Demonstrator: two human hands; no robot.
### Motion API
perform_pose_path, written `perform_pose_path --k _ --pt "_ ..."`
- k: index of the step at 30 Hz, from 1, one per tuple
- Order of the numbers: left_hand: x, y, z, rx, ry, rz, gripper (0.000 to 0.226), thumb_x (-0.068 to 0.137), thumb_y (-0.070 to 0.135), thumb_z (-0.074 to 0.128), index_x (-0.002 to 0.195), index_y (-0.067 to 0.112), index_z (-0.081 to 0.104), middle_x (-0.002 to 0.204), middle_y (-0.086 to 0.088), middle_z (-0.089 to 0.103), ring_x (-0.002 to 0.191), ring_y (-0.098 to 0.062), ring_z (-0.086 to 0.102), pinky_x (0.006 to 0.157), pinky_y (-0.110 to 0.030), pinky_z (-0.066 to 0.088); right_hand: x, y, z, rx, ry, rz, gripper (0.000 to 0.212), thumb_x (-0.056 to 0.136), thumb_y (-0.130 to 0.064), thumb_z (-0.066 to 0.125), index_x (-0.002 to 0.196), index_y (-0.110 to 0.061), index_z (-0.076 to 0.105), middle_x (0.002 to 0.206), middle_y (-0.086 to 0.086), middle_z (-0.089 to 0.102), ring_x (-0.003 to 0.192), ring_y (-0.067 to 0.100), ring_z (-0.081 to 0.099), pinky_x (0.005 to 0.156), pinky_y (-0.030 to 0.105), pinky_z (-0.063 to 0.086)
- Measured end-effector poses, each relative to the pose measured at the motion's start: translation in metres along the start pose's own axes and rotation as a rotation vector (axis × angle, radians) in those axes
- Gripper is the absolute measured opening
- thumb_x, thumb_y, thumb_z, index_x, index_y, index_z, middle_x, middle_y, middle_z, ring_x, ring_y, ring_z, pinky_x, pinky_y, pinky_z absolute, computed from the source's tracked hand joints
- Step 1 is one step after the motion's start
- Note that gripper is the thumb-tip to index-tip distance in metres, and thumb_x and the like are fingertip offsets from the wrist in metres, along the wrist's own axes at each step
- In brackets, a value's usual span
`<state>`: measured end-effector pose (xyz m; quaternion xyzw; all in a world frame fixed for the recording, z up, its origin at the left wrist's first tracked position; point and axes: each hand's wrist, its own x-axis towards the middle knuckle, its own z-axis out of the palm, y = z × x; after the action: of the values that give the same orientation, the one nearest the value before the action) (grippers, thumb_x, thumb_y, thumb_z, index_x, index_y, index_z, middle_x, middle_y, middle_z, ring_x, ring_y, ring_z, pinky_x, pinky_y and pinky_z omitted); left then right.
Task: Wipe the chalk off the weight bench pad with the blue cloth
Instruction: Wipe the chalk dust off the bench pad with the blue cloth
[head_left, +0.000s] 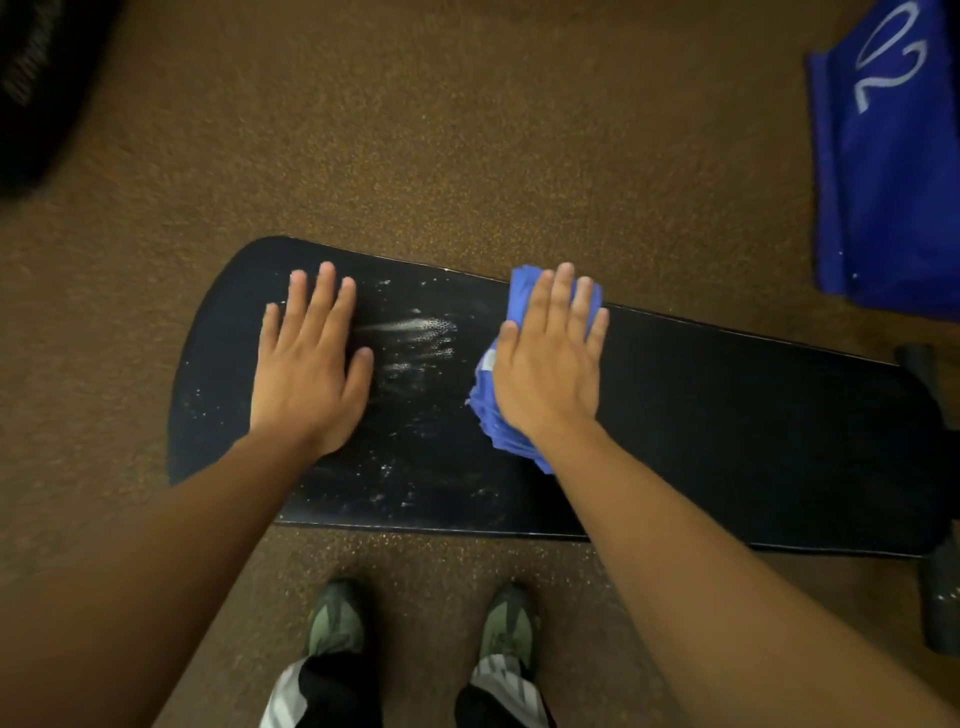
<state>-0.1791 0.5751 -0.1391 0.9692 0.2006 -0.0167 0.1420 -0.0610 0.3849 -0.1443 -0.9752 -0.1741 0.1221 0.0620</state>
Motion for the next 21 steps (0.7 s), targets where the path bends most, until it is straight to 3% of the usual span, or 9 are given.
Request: perform_pose_path --k 4,9,17,21 --pt "0.004 0.002 0.004 0.014 -0.072 0.09 0.067 0.094 0.045 0.024 0.154 0.017 0.011 0.163 -0.003 0.0 0.149 -0.022 -0.009 0.119 -0.048 0.001 -0.057 -0.014 0.01 -0.031 -0.035 -0.14 0.064 0.101 -0.038 0.015 0.154 -0.005 -0.002 0.163 0.015 -0.008 0.15 0.031 -0.01 0.121 0.051 0.003" --pt "0.003 0.0 0.008 0.065 -0.108 0.089 0.068 0.095 0.05 0.017 0.154 0.019 0.003 0.163 -0.002 -0.006 0.148 -0.022 -0.014 0.119 -0.049 -0.003 -0.1 0.015 0.018 -0.087 -0.031 -0.195 0.065 0.098 -0.036 0.021 0.153 -0.003 0.016 0.162 0.016 0.011 0.15 0.032 0.008 0.118 0.054 0.018" --pt "-0.002 0.004 0.011 0.067 -0.099 0.085 0.068 0.096 0.051 0.016 0.154 0.019 -0.002 0.162 -0.003 -0.009 0.147 -0.023 -0.016 0.119 -0.049 -0.006 -0.025 -0.031 0.012 0.039 0.019 0.109 0.065 0.101 -0.037 0.019 0.154 -0.005 -0.002 0.163 0.013 -0.008 0.149 0.031 -0.012 0.12 0.052 -0.002" --pt "-0.002 0.003 0.013 0.063 -0.096 0.091 0.068 0.097 0.051 0.016 0.154 0.019 -0.001 0.163 -0.004 -0.008 0.147 -0.023 -0.016 0.119 -0.049 -0.005 -0.05 -0.04 0.017 -0.013 0.014 -0.048 0.065 0.1 -0.037 0.016 0.154 -0.005 0.001 0.163 0.014 -0.004 0.15 0.031 -0.007 0.121 0.052 0.003"
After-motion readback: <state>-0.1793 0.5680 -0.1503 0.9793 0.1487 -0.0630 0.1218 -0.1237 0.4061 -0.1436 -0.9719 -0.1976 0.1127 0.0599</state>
